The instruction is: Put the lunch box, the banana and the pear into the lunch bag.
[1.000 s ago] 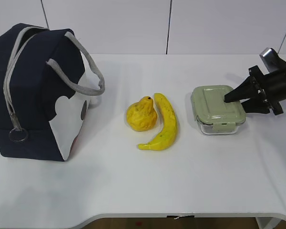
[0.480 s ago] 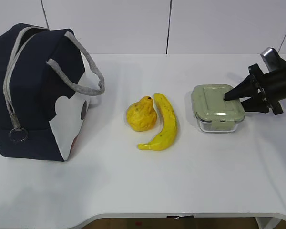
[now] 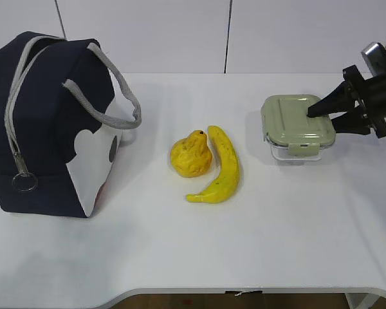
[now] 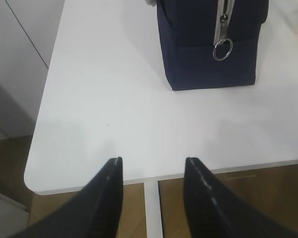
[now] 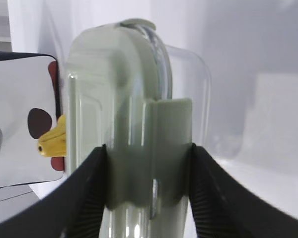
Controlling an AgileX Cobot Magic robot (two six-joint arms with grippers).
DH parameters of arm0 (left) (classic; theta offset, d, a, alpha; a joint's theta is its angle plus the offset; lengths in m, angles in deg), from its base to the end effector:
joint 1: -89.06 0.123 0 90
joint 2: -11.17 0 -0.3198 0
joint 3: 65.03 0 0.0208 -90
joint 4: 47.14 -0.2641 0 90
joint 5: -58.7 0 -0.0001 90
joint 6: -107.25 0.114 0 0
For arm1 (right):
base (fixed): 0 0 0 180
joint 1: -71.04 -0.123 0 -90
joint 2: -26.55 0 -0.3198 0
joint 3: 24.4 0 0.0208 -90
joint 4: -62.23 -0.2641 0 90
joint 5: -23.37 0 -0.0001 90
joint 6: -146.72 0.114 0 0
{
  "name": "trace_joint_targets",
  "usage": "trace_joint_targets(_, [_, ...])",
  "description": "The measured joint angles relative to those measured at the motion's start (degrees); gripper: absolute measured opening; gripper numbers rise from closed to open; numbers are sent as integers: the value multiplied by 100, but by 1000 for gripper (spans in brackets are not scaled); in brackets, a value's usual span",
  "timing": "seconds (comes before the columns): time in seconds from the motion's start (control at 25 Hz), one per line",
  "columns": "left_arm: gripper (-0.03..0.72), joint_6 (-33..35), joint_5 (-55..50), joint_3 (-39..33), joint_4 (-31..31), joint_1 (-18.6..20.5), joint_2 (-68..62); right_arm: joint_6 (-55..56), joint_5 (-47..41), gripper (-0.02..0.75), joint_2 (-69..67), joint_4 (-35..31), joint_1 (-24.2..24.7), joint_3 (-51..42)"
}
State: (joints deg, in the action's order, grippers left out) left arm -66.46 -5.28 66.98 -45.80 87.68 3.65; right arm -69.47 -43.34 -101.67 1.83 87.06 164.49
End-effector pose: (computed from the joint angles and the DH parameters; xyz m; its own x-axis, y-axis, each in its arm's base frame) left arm -0.0120 -0.0021 0.2754 -0.4854 0.1111 -0.8672 0.0910 0.9929 0.0762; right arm 0.4597 -0.0372 0.1959 -0.9410 0.2554 -0.2219 -0.0123 0.6295 0.7769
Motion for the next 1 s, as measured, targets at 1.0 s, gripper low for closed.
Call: trace_joint_targets(1.0, [308, 0, 475, 1130, 751, 0, -2425, 505, -124, 369, 1031, -267, -1115, -11])
